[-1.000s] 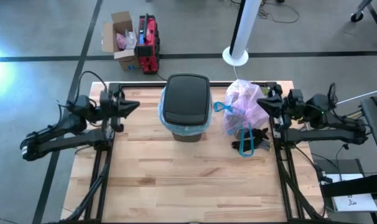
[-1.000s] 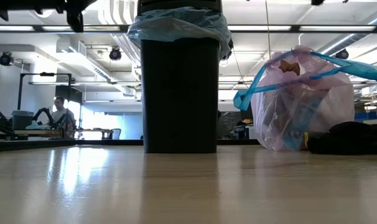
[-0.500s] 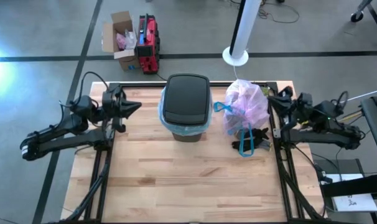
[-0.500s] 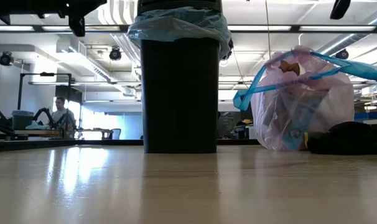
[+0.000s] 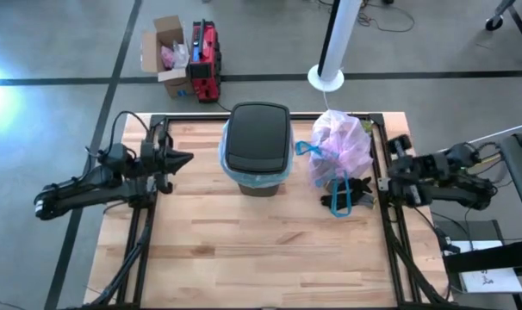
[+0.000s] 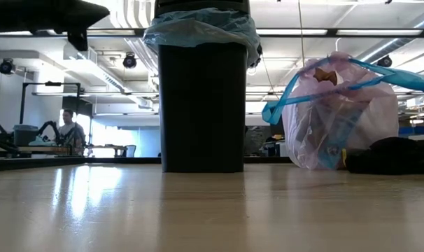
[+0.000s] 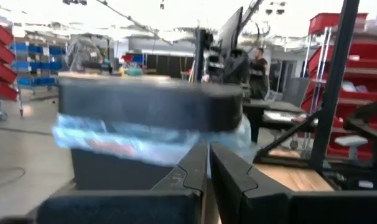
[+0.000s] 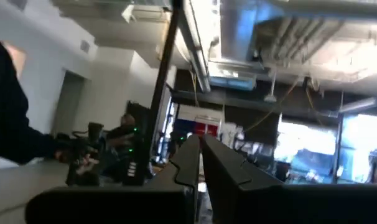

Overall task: Place trash/remove bag and relplace
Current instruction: Return to Home Position

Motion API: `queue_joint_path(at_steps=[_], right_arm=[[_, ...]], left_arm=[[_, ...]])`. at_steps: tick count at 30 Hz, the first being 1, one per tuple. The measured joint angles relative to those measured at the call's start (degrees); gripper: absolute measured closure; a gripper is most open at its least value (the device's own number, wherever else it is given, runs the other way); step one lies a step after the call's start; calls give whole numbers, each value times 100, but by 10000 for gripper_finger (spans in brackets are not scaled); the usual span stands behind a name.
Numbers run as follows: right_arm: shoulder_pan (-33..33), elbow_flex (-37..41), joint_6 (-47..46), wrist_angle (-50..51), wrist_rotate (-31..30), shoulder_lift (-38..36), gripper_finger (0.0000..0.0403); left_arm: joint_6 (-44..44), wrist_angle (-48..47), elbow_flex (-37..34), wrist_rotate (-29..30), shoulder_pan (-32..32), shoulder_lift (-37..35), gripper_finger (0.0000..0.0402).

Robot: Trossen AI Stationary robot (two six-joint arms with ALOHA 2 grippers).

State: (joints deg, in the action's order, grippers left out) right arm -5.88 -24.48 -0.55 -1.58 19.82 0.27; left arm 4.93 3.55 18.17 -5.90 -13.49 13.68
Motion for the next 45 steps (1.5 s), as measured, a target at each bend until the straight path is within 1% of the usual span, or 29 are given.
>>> queue_joint_path(at_steps=[2, 5, 8, 11, 15, 18, 21, 25, 26, 30, 33, 36, 38, 40, 43, 45], right_arm=[[-1, 208, -119, -95, -372, 90, 394], [-1, 708, -334, -190, -770, -4, 394], [-1, 1249, -634, -741, -890, -30, 394], [-1, 1814, -901, -1236, -951, 82, 394], [1, 2372, -934, -1870, -950, 125, 394], [1, 2379, -841, -1843, -1195, 98, 394], [-5, 2382, -581, -1723, -1247, 12, 394], [-3, 2382, -587, -1437, -1237, -29, 394], [-3, 2382, -595, -1434, -1238, -26, 394], [-3, 2382, -613, -1488, -1234, -28, 394], [-3, 2382, -694, -1499, -1234, -28, 394], [-3, 2382, -695, -1500, -1234, -28, 394], [-3, 2384, -702, -1500, -1234, -28, 394], [-3, 2384, -702, -1507, -1231, -28, 394], [-3, 2384, -700, -1504, -1201, -28, 394], [-3, 2384, -700, -1470, -1225, -28, 394]], left_arm=[[-11, 8, -141, 236, 305, -9, 397], [-13, 125, -429, 427, 775, -52, 397], [-12, 422, -721, 794, 1279, -69, 397], [-104, 1024, -1096, 1199, 1748, -115, 397], [-127, 1959, -1698, 1291, 2246, -138, 397], [-26, 1655, -1718, 1457, 2437, -123, 397], [-2, 1528, -1720, 1588, 2419, -120, 397], [9, 1125, -1757, 1548, 2408, -125, 397], [56, 1017, -1757, 1437, 2401, -117, 397], [199, 1021, -1757, 589, 2388, -68, 397], [132, 1008, -1757, 346, 2263, -81, 397], [162, 884, -1759, -156, 1760, -92, 397], [162, 872, -1759, -655, 1244, -92, 397], [138, 901, -1758, -996, 710, -93, 397], [6, 1079, -1754, -1160, 150, -135, 397], [-122, 1200, -1753, -1106, 19, -168, 397]])
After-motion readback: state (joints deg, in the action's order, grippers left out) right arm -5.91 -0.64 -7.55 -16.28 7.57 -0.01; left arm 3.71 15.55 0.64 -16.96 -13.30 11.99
